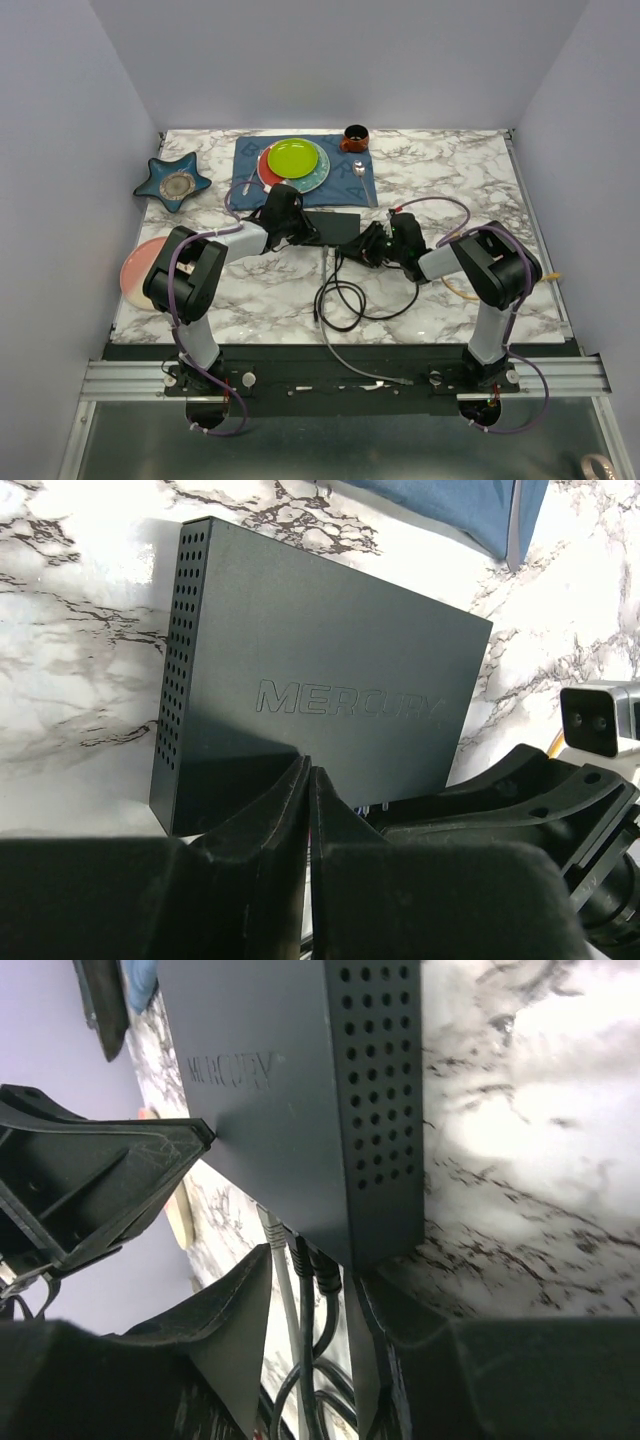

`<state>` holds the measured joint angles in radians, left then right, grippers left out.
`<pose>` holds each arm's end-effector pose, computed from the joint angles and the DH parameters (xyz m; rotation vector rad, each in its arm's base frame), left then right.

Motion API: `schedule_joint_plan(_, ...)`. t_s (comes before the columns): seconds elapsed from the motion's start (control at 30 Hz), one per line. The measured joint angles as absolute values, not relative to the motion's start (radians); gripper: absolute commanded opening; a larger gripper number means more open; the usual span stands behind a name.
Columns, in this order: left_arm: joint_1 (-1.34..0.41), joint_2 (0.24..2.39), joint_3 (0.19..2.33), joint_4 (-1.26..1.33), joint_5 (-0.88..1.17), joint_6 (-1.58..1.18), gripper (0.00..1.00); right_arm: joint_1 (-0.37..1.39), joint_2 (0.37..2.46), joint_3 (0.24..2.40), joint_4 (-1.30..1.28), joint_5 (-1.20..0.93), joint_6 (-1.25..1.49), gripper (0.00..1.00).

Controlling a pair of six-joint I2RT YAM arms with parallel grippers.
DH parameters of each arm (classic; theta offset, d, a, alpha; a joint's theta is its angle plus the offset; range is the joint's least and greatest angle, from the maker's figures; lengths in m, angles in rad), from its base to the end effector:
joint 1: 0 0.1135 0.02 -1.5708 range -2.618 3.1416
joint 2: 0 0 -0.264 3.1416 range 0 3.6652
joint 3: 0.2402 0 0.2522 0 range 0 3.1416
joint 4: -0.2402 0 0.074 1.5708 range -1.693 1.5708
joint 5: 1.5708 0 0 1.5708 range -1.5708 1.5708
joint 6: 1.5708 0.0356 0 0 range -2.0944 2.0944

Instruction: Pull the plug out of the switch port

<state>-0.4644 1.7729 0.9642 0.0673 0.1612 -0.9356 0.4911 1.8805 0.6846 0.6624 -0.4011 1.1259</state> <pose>0.3247 -0.1690 0.1626 -0.4914 2.4237 -0.8536 0.2914 0.1716 0.1047 0.4776 2.3335 1.3088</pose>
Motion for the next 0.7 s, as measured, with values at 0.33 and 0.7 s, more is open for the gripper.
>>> schedule_joint_plan(0.33,-0.464,1.773,0.958,0.081,0.162,-0.936,0.14,0.491,1.892,0.606,0.808,-0.356,1.225,0.41)
schedule_joint_plan(0.7,-0.464,1.771,0.943,0.104,0.162,-0.947,0.14,0.491,1.940,0.615,0.878,-0.342,1.300,0.39)
